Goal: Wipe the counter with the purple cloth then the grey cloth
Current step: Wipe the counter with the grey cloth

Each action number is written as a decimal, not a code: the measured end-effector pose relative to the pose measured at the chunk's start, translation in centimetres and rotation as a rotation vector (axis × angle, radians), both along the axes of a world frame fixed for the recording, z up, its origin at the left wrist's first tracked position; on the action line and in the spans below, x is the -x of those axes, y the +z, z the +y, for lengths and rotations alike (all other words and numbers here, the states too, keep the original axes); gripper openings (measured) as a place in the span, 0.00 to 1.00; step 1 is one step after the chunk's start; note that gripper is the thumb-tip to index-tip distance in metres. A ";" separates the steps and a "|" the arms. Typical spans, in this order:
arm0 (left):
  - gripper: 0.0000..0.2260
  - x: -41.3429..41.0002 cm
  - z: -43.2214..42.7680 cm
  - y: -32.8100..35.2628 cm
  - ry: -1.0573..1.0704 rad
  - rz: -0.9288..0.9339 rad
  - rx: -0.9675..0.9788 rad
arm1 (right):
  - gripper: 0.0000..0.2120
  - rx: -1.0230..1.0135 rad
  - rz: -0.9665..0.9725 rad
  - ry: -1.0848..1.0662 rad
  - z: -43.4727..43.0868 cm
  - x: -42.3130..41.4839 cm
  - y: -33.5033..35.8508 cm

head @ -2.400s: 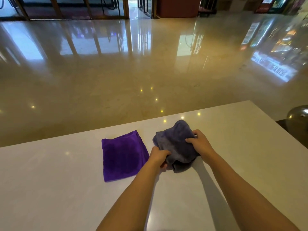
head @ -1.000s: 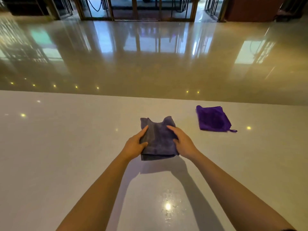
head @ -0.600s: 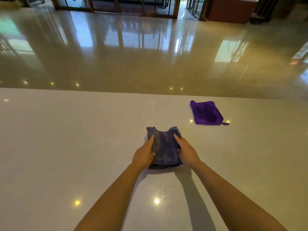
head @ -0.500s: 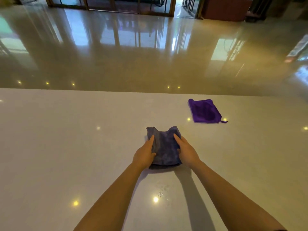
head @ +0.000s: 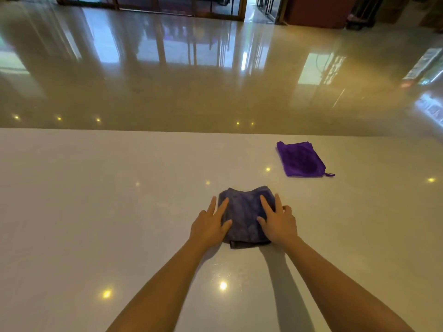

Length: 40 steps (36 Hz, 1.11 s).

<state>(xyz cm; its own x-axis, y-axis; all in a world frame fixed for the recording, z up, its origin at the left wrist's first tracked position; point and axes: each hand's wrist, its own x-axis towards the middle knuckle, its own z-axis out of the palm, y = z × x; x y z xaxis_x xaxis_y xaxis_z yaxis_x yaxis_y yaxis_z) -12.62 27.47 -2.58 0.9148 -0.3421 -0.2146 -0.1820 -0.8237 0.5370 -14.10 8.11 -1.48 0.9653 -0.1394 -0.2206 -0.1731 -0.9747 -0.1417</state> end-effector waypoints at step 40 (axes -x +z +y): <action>0.22 3.9 18.0 -3.2 0.355 -0.015 -0.365 | 0.27 -0.026 0.052 0.025 7.3 -1.4 -2.9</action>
<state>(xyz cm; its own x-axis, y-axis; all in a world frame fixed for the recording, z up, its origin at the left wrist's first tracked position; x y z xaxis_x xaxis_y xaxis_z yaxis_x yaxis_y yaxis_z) -16.56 45.47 -5.82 0.9649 0.0855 -0.2485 0.1381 -0.9695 0.2026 -12.72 15.45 -4.35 0.9554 -0.1094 -0.2743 -0.1571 -0.9748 -0.1584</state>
